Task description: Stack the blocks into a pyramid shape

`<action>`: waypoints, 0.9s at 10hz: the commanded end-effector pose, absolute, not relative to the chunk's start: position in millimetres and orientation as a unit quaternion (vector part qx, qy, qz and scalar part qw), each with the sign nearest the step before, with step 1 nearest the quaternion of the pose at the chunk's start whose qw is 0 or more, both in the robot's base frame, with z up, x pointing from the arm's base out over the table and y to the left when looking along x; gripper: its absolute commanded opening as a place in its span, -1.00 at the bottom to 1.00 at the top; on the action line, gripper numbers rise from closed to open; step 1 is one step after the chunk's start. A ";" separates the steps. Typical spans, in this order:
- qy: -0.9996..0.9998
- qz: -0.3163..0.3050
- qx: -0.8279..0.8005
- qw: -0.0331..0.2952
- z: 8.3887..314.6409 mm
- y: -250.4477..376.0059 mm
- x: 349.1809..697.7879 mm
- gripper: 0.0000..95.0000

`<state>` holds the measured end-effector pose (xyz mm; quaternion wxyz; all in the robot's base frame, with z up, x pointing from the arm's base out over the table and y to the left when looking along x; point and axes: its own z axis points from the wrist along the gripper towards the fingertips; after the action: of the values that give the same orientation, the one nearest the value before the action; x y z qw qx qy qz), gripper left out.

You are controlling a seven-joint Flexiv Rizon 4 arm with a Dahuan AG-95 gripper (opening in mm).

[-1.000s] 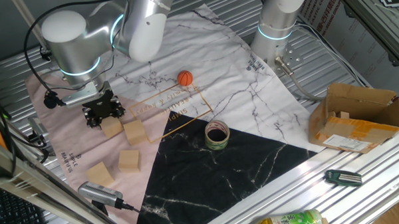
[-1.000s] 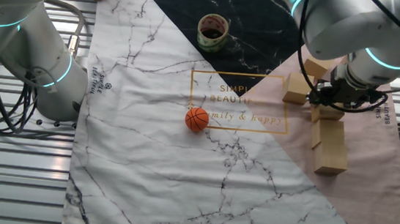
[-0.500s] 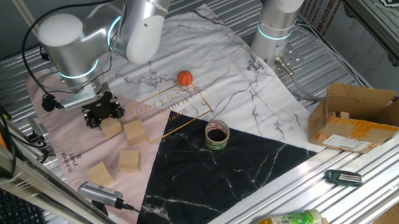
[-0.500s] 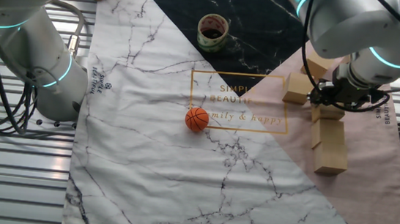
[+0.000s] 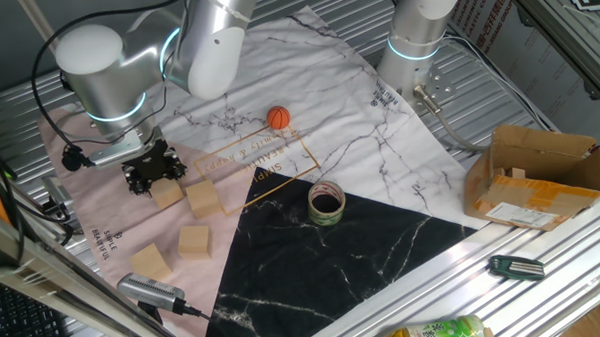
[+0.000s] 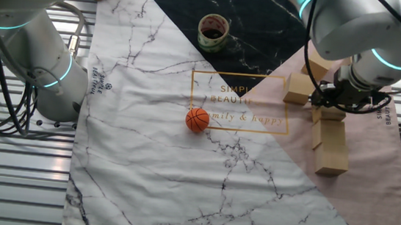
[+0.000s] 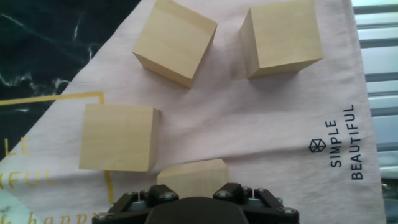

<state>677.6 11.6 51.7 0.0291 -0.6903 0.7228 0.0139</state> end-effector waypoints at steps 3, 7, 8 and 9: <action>0.723 0.016 -0.690 0.032 49.8 10.7 678.2 -1.00; 0.723 0.015 -0.690 0.032 49.9 10.4 679.7 -1.00; 0.722 0.015 -0.691 0.032 49.0 9.5 680.5 -1.00; 0.722 0.015 -0.690 0.032 48.0 9.0 680.6 -1.00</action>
<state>680.8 9.5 46.5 0.0321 -0.6905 0.7224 0.0161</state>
